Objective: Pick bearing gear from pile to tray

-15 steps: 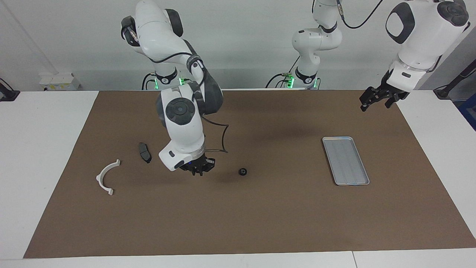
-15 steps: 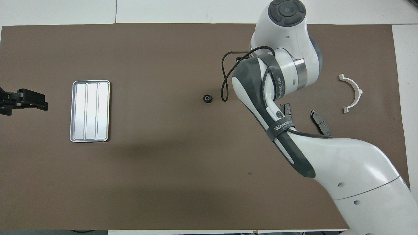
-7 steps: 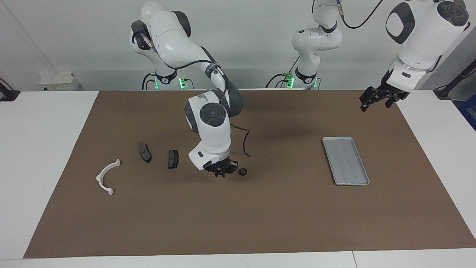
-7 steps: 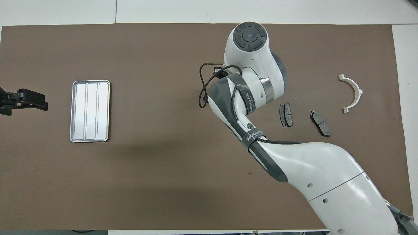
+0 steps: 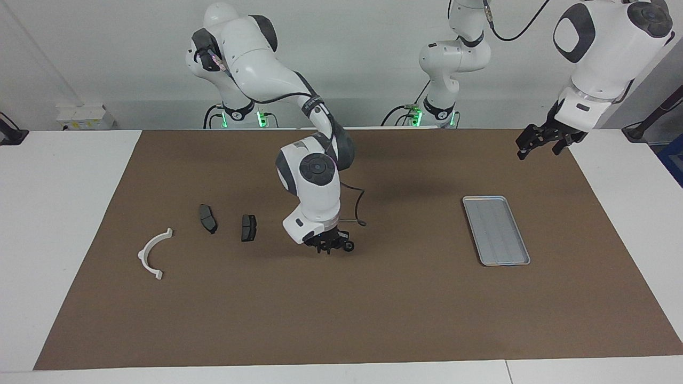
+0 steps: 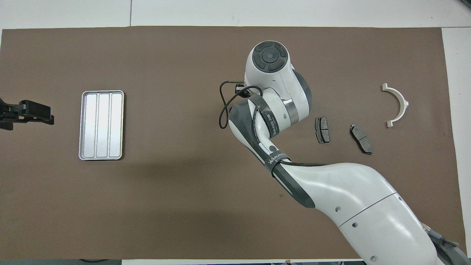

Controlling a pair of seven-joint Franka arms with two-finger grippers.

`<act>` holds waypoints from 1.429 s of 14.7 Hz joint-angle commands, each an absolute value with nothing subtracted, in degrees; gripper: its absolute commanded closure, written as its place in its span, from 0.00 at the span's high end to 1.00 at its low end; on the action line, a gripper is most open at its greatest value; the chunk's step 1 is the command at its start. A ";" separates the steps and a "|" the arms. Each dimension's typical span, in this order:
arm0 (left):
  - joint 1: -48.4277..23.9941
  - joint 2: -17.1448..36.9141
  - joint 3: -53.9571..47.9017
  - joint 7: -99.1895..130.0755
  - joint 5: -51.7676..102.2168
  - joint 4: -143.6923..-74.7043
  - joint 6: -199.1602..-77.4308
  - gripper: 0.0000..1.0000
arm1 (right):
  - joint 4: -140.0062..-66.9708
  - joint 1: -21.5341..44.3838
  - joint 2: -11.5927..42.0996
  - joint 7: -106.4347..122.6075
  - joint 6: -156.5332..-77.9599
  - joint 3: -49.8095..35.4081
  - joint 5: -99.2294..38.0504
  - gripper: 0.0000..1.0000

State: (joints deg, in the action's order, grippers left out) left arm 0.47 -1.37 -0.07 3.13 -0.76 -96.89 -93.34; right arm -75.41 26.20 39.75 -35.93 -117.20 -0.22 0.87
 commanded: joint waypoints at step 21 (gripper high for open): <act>0.35 -2.29 -0.09 2.99 -1.41 -97.21 -92.46 1.00 | -81.74 27.42 38.85 -37.18 -125.25 -0.26 0.53 1.00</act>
State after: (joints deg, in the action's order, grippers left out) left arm 0.47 -1.37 -0.07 3.13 -0.76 -96.89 -93.34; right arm -81.93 27.47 39.52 -36.08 -125.17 -0.19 0.87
